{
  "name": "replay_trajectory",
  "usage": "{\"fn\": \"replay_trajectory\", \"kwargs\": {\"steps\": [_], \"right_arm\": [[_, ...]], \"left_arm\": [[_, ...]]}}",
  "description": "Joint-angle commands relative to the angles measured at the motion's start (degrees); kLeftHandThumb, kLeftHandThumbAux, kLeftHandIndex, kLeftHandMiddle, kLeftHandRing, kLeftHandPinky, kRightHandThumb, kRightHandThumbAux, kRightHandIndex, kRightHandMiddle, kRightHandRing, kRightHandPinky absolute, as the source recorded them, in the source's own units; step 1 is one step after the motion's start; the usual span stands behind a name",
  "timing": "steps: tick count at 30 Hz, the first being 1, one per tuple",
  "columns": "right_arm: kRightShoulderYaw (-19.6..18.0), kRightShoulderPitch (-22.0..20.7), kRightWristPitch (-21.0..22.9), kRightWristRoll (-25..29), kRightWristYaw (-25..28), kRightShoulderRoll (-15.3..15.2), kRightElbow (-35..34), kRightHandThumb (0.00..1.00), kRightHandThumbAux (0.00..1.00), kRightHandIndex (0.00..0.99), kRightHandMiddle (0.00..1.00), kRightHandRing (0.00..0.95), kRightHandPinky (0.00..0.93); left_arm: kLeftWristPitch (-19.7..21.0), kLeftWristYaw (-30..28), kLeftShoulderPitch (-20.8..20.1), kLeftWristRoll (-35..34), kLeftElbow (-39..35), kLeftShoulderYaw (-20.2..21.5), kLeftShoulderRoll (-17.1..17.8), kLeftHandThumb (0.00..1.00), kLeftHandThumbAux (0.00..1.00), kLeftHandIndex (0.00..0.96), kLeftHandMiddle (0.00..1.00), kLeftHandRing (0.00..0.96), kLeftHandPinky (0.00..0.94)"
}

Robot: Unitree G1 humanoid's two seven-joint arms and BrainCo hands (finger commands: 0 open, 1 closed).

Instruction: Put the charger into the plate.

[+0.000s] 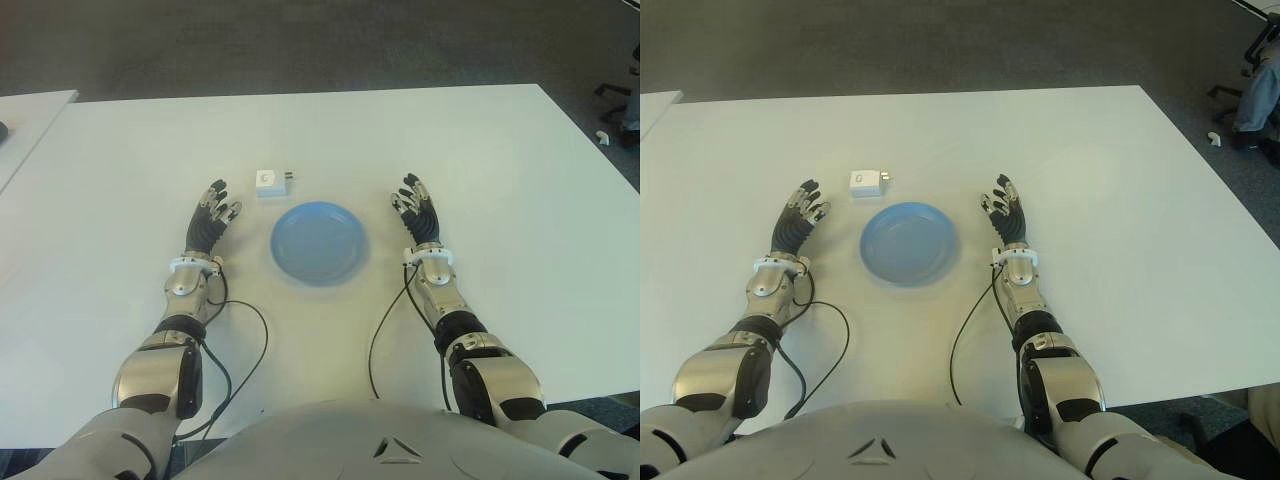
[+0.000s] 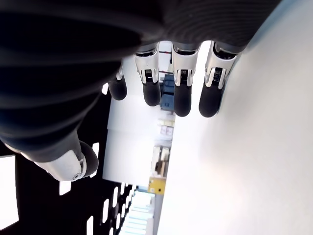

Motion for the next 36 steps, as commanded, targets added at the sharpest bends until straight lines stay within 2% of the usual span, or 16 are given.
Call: {"fn": "replay_trajectory", "kwargs": {"steps": [1,11,15,19,23,26,29,32,36], "right_arm": [[-0.04,3.38,2.45,0.42,0.39,0.65,1.18,0.691,0.581,0.043,0.131,0.145,0.201],[-0.06,3.76,3.21,0.41,0.31,0.81,0.18,0.69,0.576,0.042,0.127,0.149,0.207],[-0.22,4.05,3.47,0.72,0.57,0.9,-0.46,0.696,0.576,0.04,0.122,0.146,0.207],[-0.41,4.29,3.79,1.0,0.84,0.95,-1.09,0.699,0.575,0.038,0.121,0.145,0.209],[-0.65,4.45,4.19,1.35,1.2,1.01,-1.67,0.705,0.573,0.037,0.12,0.147,0.21],[-0.68,4.62,4.46,1.49,1.41,1.01,-2.28,0.706,0.574,0.037,0.123,0.148,0.206],[-0.55,4.71,4.52,1.45,1.45,1.0,-2.63,0.7,0.578,0.037,0.127,0.149,0.206],[-0.23,4.69,3.98,1.07,1.36,1.01,-2.64,0.695,0.582,0.04,0.133,0.153,0.215],[-0.08,4.46,3.46,1.18,1.88,1.01,-2.28,0.69,0.586,0.043,0.131,0.154,0.22]], "left_arm": [[4.16,-0.12,3.05,0.49,2.56,-0.1,-1.01,0.307,0.635,0.0,0.043,0.056,0.07],[4.4,-0.86,3.23,-0.21,2.26,0.4,-1.25,0.303,0.642,0.0,0.055,0.065,0.079],[6.31,-2.41,2.82,-2.1,2.02,1.54,-1.66,0.304,0.647,0.014,0.075,0.081,0.098],[8.68,-2.94,1.03,-3.38,0.5,2.21,-1.09,0.309,0.645,0.025,0.089,0.094,0.113],[10.71,-0.22,-2.69,-2.03,-2.05,1.27,0.3,0.351,0.625,0.034,0.094,0.101,0.112],[9.65,5.51,-7.59,3.4,-3.35,-2.23,1.43,0.391,0.573,0.034,0.084,0.092,0.102],[9.12,9.67,-10.77,8.21,-3.64,-5.48,2.62,0.423,0.507,0.032,0.066,0.074,0.079],[10.45,15.85,-16.28,17.03,-2.03,-11.9,4.92,0.428,0.45,0.026,0.047,0.05,0.036],[12.12,18.66,-20.69,22.76,0.06,-16.69,6.0,0.404,0.394,0.007,0.013,0.014,0.007]]}}
